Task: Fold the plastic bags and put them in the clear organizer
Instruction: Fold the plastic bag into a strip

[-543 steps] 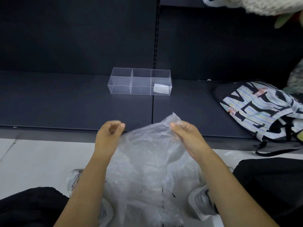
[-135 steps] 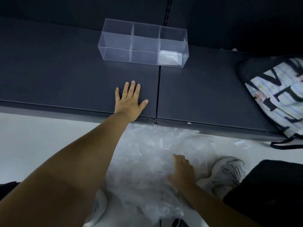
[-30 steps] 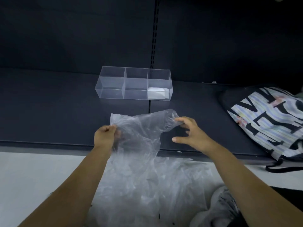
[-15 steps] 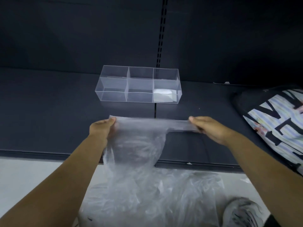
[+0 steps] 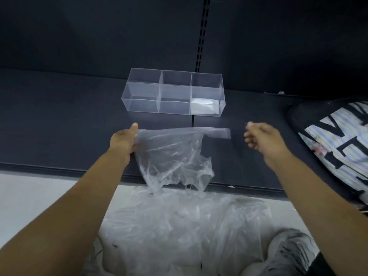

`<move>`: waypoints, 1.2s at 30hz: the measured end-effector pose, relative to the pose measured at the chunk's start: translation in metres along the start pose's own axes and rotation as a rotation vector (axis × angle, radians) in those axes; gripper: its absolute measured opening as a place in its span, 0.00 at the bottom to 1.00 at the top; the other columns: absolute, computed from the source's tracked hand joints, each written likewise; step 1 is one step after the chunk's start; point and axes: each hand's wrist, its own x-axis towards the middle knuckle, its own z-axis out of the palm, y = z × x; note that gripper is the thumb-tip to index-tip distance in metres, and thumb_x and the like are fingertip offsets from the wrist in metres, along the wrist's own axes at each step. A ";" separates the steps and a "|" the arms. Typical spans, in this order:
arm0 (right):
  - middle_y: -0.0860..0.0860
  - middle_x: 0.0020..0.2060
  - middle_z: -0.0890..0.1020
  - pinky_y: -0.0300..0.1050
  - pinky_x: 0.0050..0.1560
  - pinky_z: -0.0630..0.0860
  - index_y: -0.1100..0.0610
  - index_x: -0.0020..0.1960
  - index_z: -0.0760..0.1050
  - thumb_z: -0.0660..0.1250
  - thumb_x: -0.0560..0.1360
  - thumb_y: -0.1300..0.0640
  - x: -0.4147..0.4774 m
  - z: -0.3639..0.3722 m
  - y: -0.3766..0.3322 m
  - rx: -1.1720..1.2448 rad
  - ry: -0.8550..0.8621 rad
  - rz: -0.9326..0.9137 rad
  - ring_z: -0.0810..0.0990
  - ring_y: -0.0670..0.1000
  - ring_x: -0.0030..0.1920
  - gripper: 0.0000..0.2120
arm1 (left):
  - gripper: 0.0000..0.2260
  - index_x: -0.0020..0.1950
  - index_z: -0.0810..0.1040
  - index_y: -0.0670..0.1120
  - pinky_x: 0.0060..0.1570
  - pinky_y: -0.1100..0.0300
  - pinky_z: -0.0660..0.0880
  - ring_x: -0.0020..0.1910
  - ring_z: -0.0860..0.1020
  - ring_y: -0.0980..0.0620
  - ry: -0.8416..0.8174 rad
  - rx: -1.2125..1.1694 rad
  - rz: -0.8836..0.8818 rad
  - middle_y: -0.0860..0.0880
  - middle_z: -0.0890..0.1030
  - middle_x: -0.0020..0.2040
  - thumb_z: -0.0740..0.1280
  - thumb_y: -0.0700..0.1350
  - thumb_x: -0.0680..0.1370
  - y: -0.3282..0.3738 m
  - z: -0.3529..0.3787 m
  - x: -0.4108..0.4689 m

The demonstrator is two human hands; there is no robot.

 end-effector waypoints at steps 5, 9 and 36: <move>0.40 0.61 0.74 0.35 0.58 0.72 0.43 0.67 0.68 0.75 0.69 0.49 -0.087 0.020 0.013 -0.122 -0.684 -0.053 0.73 0.37 0.61 0.29 | 0.13 0.37 0.72 0.45 0.49 0.51 0.75 0.36 0.75 0.49 0.189 -0.133 -0.013 0.42 0.76 0.42 0.65 0.50 0.79 -0.053 -0.022 -0.051; 0.44 0.58 0.77 0.42 0.60 0.73 0.47 0.62 0.73 0.77 0.68 0.56 -0.114 0.051 0.040 -0.242 -0.494 -0.017 0.74 0.42 0.60 0.25 | 0.16 0.40 0.75 0.42 0.37 0.57 0.76 0.40 0.79 0.48 0.112 -0.308 -0.260 0.45 0.80 0.43 0.66 0.55 0.78 -0.093 -0.015 -0.096; 0.55 0.55 0.78 0.48 0.49 0.78 0.56 0.60 0.71 0.68 0.76 0.55 -0.074 -0.019 0.065 0.457 -0.151 0.481 0.79 0.54 0.55 0.15 | 0.15 0.58 0.76 0.43 0.21 0.68 0.68 0.29 0.70 0.57 -0.243 -0.292 -0.434 0.49 0.73 0.36 0.72 0.47 0.75 -0.109 -0.022 -0.098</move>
